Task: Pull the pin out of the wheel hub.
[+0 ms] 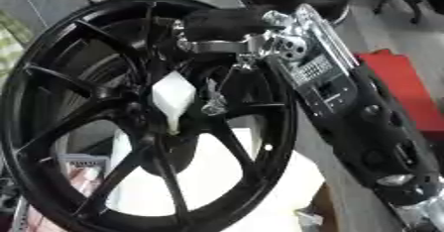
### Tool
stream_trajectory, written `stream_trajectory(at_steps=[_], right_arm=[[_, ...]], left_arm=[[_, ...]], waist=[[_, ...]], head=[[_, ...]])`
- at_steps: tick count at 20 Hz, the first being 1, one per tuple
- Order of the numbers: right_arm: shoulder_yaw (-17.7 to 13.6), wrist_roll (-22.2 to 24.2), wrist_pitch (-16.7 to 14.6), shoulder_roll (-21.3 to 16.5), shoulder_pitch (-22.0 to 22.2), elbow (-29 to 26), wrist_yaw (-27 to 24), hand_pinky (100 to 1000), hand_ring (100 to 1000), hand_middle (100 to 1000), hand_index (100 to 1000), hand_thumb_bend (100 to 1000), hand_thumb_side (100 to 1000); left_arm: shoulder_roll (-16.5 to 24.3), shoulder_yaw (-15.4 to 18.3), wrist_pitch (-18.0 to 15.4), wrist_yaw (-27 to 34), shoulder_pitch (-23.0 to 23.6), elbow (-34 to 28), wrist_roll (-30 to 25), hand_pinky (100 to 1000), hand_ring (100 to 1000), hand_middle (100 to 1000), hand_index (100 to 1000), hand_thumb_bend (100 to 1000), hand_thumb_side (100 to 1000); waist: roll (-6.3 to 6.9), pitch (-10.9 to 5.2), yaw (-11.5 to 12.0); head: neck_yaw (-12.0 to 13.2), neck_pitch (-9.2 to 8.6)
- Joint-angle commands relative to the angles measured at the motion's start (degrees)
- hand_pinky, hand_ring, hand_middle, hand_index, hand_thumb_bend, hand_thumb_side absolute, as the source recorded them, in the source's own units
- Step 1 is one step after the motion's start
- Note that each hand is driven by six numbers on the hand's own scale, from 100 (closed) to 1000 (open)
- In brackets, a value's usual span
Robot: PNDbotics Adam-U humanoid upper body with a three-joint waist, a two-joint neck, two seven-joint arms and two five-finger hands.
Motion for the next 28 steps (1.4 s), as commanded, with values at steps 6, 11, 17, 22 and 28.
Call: stream_trajectory(at_steps=[6, 11, 17, 22, 28], right_arm=[[-0.5, 2.4, -2.2, -0.2, -0.7, -0.1, -0.4, 782, 766, 571, 724, 422, 100], [-0.4, 2.4, -2.2, 0.0, -0.5, 0.2, -0.2, 777, 759, 549, 702, 410, 100], [-0.6, 2.4, -1.7, 0.2, -0.4, 0.0, -0.8, 773, 740, 490, 643, 392, 100], [-0.7, 2.4, -0.7, 0.2, -0.5, -0.5, -2.1, 767, 722, 451, 594, 370, 100], [-1.0, 2.2, 0.6, 0.0, -0.6, -1.3, -3.4, 758, 705, 414, 554, 378, 100]], left_arm=[[0.5, 0.5, -0.2, -0.3, -0.6, -1.2, 0.0, 804, 583, 550, 713, 100, 713], [0.5, 0.6, -0.2, -0.3, -0.6, -1.2, 0.0, 806, 582, 550, 713, 100, 714], [0.4, 0.6, -0.1, -0.3, -0.6, -1.2, 0.0, 808, 581, 550, 713, 100, 715], [0.4, 0.6, -0.1, -0.2, -0.6, -1.2, 0.0, 809, 581, 550, 714, 100, 715], [0.4, 0.7, 0.0, -0.2, -0.5, -1.2, 0.1, 811, 581, 550, 714, 100, 715]], waist=[[0.36, -0.60, 0.3], [0.32, -0.46, 0.4], [0.27, -0.38, 0.4], [0.27, -0.39, 0.4], [0.26, -0.57, 0.3]], head=[[-0.2, -0.82], [-0.2, -0.79], [-0.2, -0.78], [-0.2, -0.67], [-0.2, -0.57]])
